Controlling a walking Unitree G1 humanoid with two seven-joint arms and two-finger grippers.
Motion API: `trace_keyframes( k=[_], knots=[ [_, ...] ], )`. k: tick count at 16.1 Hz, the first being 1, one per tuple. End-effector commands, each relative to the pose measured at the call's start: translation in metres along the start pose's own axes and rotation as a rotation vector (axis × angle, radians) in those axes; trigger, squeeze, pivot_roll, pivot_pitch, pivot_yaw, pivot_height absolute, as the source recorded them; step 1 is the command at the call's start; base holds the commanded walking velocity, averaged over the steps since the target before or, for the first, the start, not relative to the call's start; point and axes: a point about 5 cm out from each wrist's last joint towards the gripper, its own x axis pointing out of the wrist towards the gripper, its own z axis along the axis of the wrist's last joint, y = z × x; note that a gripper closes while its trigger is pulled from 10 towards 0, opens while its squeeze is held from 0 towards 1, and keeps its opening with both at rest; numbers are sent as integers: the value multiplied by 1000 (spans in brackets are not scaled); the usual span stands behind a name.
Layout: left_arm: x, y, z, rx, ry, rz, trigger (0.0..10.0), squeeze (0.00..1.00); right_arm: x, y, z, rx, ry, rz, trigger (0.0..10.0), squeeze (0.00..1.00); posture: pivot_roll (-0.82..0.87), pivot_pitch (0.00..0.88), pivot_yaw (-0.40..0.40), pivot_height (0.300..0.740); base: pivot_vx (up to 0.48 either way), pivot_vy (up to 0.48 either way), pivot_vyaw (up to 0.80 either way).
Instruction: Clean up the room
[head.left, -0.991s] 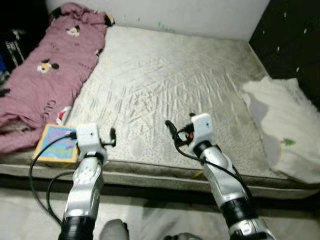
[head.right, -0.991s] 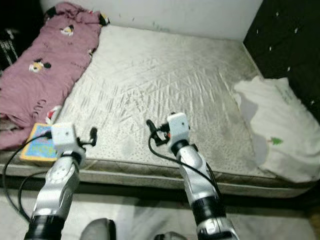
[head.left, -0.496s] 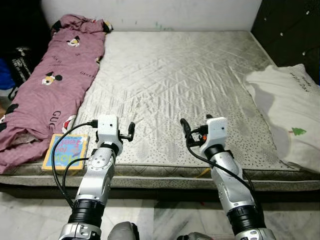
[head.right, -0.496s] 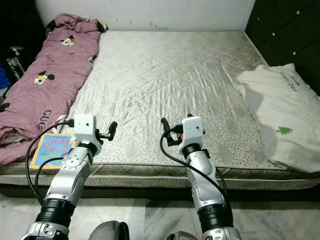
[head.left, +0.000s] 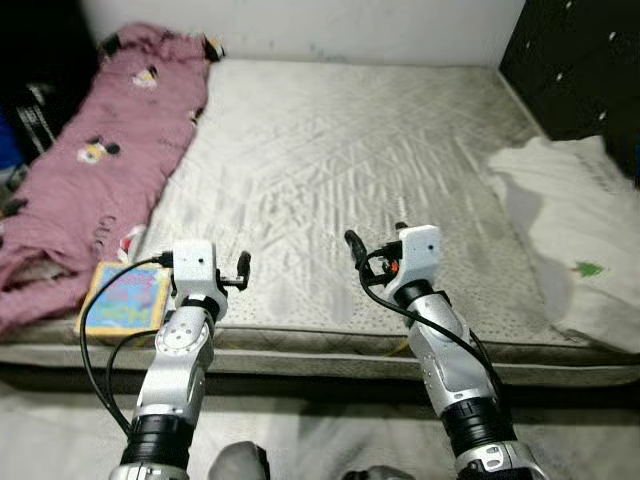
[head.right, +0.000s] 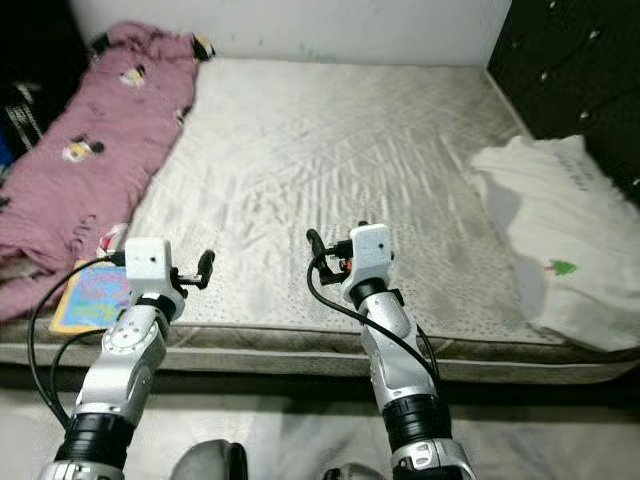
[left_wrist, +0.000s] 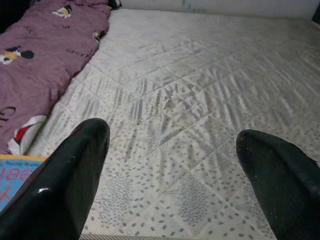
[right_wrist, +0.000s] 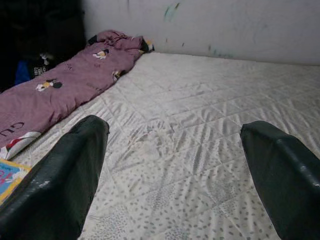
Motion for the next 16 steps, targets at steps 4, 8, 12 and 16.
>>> trace_keyframes(
  k=[4,8,12,16],
  knots=[
    [-2,-2,5,-23,-22,-12,10000,0,-4,-6,-3,-3,20,-19,10000,0,6,0,-39,740,131,0,0],
    [0,-5,6,-20,-22,-25,10000,0,-3,-8,-2,-5,18,-26,10000,0,4,0,-38,740,274,0,0],
    [0,-3,6,-18,-23,-19,10000,0,-3,-6,-2,-5,18,-23,10000,0,0,0,-32,740,279,0,0],
    [2,-5,7,-17,-19,-34,10000,0,-3,-8,-1,-4,16,-35,10000,0,-6,0,-29,740,296,0,0]
  ],
)
